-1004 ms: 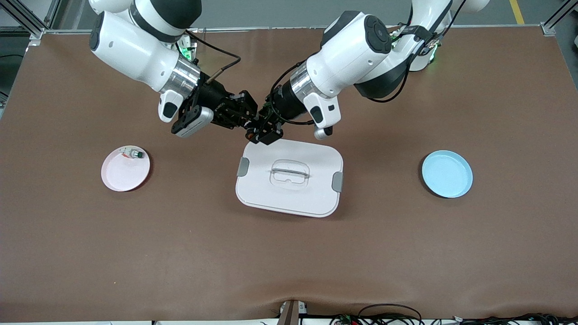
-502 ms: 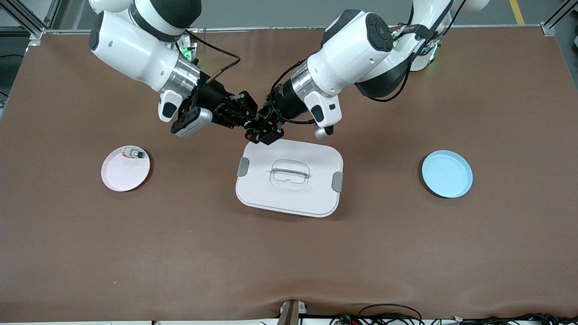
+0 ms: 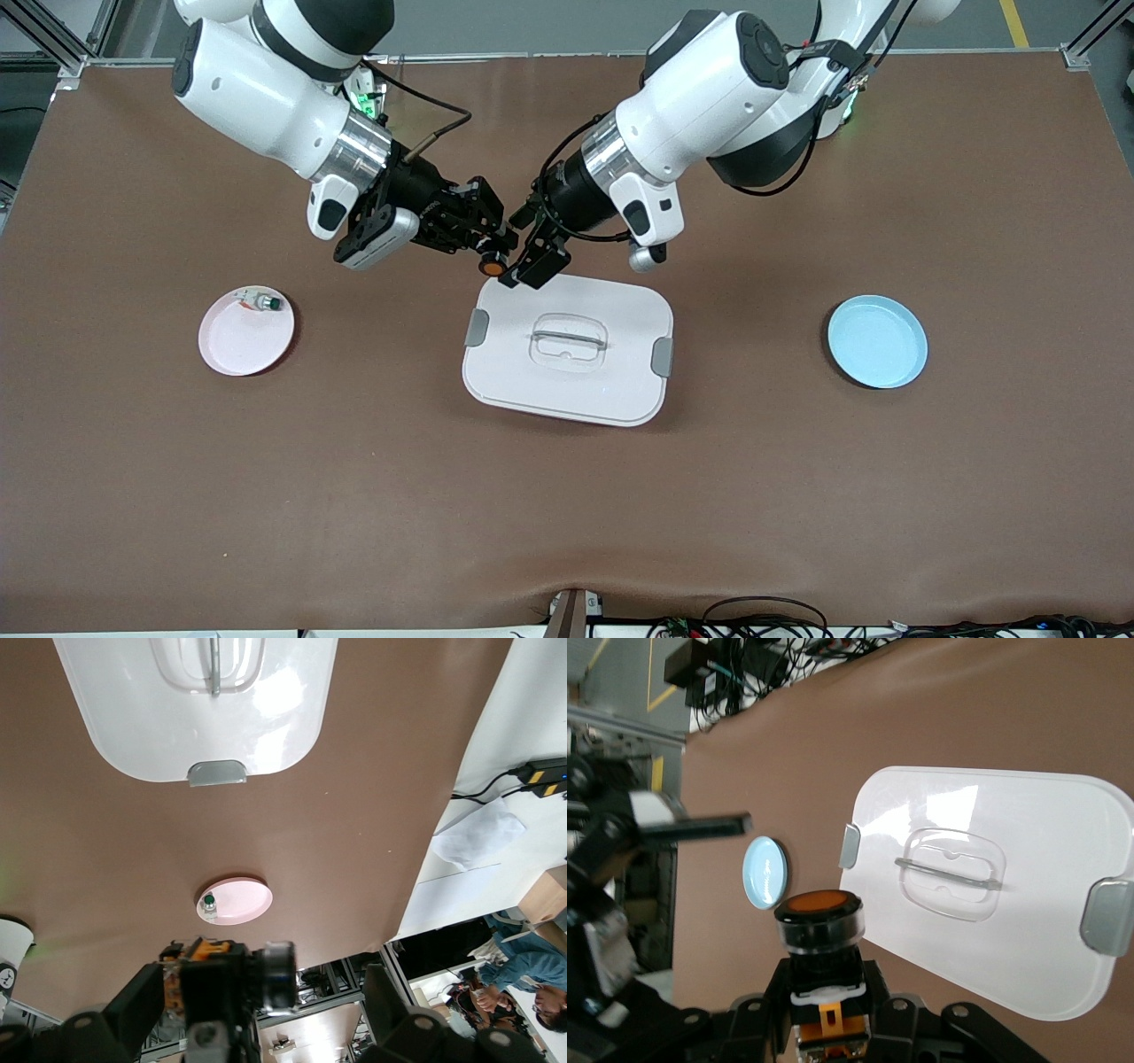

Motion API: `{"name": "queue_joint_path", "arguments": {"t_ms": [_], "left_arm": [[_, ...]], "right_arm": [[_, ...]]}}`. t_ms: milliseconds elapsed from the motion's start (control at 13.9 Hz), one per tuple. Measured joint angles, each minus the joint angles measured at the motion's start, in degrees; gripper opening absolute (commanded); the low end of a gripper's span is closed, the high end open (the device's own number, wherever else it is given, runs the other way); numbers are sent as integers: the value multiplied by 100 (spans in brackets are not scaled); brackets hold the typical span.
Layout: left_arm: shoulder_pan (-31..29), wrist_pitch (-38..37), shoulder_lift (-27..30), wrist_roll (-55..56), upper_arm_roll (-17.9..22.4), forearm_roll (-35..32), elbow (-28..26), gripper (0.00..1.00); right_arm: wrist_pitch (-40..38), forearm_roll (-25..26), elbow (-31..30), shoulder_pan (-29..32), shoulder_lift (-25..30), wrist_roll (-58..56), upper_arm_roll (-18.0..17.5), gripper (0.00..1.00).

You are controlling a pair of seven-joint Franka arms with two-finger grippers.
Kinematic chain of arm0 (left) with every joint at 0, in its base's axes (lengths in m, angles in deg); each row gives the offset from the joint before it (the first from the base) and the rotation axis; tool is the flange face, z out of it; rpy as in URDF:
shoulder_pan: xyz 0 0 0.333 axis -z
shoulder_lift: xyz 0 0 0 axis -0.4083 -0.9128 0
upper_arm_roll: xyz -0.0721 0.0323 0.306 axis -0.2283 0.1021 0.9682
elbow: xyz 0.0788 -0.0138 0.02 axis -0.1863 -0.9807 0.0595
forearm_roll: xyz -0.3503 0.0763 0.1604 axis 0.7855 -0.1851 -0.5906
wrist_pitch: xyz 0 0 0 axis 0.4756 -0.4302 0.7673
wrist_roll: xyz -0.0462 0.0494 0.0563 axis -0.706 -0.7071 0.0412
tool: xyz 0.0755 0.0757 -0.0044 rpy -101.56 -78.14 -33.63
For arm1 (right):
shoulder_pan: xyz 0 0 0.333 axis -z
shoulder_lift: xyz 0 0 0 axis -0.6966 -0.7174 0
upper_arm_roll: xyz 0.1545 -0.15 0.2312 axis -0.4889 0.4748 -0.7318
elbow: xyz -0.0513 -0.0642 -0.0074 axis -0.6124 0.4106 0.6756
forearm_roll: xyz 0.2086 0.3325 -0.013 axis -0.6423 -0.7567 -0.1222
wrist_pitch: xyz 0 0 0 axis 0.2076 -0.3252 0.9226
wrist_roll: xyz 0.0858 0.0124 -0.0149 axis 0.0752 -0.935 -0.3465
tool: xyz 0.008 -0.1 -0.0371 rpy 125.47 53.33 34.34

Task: Transfer orange switch to right arm and place
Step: 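Carry the switch to the pink plate while the left gripper withdraws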

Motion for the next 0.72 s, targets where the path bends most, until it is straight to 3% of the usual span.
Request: {"name": "queue_joint_path", "arguments": {"t_ms": [215,502,717], "left_arm": [[-174,-77,125,-13,13,-2,1,100],[-683,-926,451,-138,21,-216,17,100],[-1354,-2024,842,-730,22,-218,66,100]], "right_arm": [[-374,335,60,145,0,-590,61,0],[-1014,2063,297,242,0,-1022,72,0],[-1952,2596,652,546,2,-1856,81,0]]}}
